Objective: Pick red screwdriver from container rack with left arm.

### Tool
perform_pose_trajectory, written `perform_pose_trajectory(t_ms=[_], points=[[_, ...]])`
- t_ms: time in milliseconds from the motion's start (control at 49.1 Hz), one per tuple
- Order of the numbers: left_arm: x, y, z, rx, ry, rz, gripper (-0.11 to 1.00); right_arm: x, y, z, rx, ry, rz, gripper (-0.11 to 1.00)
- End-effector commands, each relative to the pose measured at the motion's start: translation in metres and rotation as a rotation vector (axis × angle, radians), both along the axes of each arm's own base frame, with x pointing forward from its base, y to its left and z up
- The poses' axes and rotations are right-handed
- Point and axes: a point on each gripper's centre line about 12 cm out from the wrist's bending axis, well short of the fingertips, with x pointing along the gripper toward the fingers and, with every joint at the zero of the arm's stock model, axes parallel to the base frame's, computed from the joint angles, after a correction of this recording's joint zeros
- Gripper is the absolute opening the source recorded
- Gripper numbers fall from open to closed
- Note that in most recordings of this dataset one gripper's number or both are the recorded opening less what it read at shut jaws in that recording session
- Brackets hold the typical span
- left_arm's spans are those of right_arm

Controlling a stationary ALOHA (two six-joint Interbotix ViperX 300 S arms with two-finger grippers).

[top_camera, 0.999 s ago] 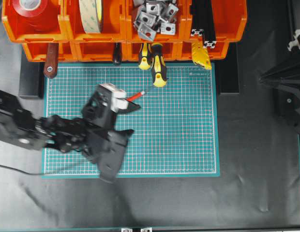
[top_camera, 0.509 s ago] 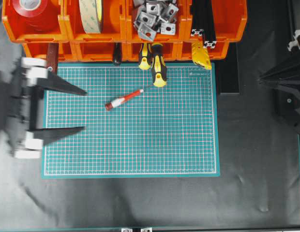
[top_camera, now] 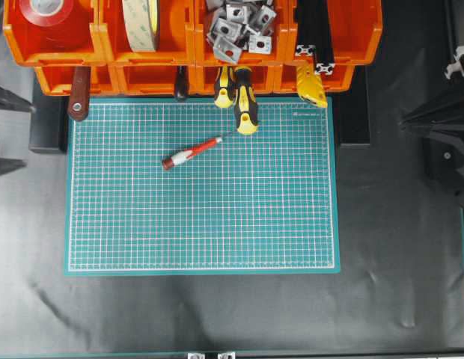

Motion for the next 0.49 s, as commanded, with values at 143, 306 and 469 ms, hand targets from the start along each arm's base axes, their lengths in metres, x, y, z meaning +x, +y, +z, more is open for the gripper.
perform_pose_trajectory(t_ms=[143, 306, 469], points=[[-0.0060, 0.0015, -0.0007, -0.005, -0.019, -0.007, 0.78, 0.0014, -0.0001, 0.0107, -0.002, -0.020, -0.001, 0.00], [-0.0051, 0.0011, -0.0021, -0.003, -0.013, -0.007, 0.78, 0.0012, -0.0001, 0.0109, -0.004, -0.022, -0.001, 0.00], [-0.0049, 0.0016, -0.0034, 0.002, -0.010, -0.004, 0.78, 0.0012, -0.0003, 0.0120, -0.036, -0.035, -0.001, 0.00]])
